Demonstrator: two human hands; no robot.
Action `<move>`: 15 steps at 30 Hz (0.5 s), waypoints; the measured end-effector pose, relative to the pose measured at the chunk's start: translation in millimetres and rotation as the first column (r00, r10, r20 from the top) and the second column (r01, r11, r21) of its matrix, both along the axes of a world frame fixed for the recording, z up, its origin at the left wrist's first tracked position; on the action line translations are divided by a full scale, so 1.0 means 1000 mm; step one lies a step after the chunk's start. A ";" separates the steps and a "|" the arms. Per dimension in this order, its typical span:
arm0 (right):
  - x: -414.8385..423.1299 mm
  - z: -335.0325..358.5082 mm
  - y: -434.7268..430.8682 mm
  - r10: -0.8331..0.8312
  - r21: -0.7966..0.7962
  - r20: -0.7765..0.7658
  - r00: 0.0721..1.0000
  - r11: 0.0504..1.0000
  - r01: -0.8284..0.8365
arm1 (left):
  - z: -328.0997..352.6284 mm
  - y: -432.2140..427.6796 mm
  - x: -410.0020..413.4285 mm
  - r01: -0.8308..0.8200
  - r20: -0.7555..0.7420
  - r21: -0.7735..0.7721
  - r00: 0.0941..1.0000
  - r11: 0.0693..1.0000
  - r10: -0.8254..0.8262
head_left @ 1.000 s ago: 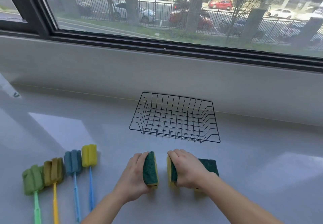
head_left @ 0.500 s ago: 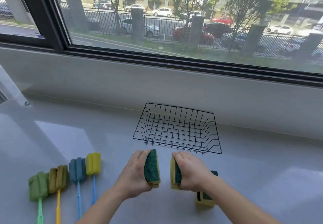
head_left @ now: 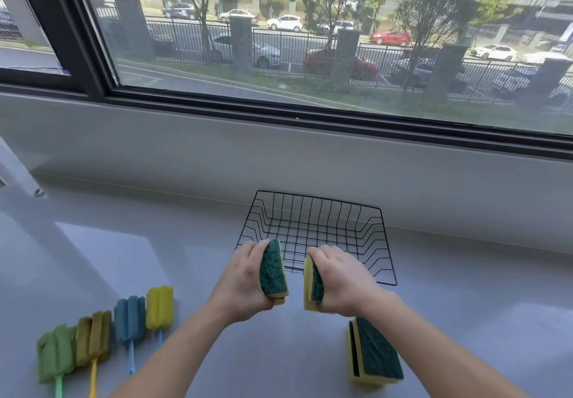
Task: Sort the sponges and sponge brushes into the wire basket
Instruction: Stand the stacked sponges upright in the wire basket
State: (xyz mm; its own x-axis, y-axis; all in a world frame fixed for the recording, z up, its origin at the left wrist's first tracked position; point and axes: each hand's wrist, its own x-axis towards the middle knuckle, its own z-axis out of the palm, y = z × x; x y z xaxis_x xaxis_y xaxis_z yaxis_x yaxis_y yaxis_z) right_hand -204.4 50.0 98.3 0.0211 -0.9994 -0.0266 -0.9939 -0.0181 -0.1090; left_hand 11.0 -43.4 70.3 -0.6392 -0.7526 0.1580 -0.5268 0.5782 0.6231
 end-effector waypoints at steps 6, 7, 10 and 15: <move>-0.013 0.006 -0.027 -0.030 -0.046 0.006 1.000 0.998 0.031 | 0.008 -0.034 -0.019 -0.009 0.026 -0.031 1.000 0.999 0.009; -0.016 0.006 -0.031 -0.033 -0.056 0.008 0.999 0.998 0.033 | 0.008 -0.040 -0.022 -0.012 0.034 -0.028 0.999 1.000 0.012; -0.026 0.004 -0.045 -0.049 -0.073 0.018 0.999 0.996 0.051 | 0.006 -0.062 -0.032 -0.009 0.049 -0.030 0.999 1.000 0.011; -0.045 -0.008 -0.069 -0.077 -0.063 0.044 0.996 0.995 0.079 | 0.000 -0.098 -0.052 0.007 0.096 -0.066 0.995 0.998 -0.001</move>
State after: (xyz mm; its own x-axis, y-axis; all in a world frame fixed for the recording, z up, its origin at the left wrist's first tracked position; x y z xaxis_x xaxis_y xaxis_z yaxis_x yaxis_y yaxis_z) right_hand -249.0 -19.2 90.1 -0.0574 -0.9977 0.0373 -0.9871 0.0511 -0.1517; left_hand -41.2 -141.7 69.9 -0.6569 -0.7400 0.1447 -0.5799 0.6185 0.5302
